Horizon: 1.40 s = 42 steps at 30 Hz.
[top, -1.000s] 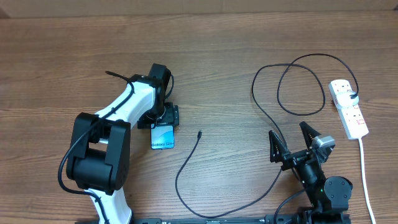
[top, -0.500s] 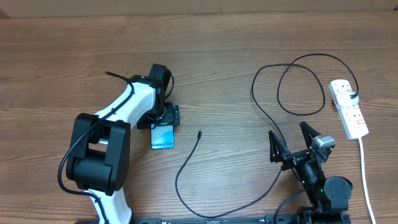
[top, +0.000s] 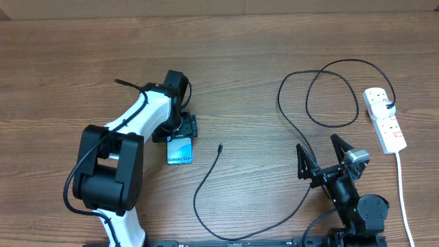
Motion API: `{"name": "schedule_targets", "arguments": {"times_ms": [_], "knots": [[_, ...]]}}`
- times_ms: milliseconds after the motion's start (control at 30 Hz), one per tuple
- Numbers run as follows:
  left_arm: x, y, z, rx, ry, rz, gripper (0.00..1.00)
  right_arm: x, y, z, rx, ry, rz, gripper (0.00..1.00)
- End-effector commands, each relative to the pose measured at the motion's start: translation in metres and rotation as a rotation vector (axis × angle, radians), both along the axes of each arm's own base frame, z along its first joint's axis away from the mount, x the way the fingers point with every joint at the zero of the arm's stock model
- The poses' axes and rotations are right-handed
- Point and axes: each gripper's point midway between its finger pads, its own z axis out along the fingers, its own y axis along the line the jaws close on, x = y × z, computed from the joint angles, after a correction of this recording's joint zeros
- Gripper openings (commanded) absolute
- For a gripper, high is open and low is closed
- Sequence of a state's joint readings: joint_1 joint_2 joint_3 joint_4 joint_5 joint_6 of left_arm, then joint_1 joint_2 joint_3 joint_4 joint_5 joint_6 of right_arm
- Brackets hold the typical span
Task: Plug charger to phone and switch on socket
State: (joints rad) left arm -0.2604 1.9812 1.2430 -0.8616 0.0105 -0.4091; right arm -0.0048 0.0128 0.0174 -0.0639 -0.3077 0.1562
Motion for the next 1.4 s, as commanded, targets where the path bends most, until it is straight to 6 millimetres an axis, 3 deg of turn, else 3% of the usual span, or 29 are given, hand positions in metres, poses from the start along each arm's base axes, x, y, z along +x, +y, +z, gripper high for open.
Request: {"name": "schedule_targets", "arguments": {"times_ms": [0, 533, 867, 1367], "knots": [[-0.06, 0.02, -0.066, 0.081, 0.229, 0.02, 0.79, 0.0, 0.001, -0.001, 0.0, -0.006, 0.006, 1.0], [-0.06, 0.019, -0.066, 0.071, 0.231, 0.021, 0.72, 0.0, 0.001, -0.001, 0.0, -0.006, 0.006, 1.0], [-0.064, 0.005, -0.065, -0.019, 0.253, -0.026, 0.7, 0.0, 0.001, -0.001, 0.0, -0.006, 0.006, 1.0], [-0.075, -0.04, -0.054, -0.308, 0.305, -0.112, 0.67, 0.0, 0.001, -0.001, 0.0, -0.006, 0.006, 1.0]]}}
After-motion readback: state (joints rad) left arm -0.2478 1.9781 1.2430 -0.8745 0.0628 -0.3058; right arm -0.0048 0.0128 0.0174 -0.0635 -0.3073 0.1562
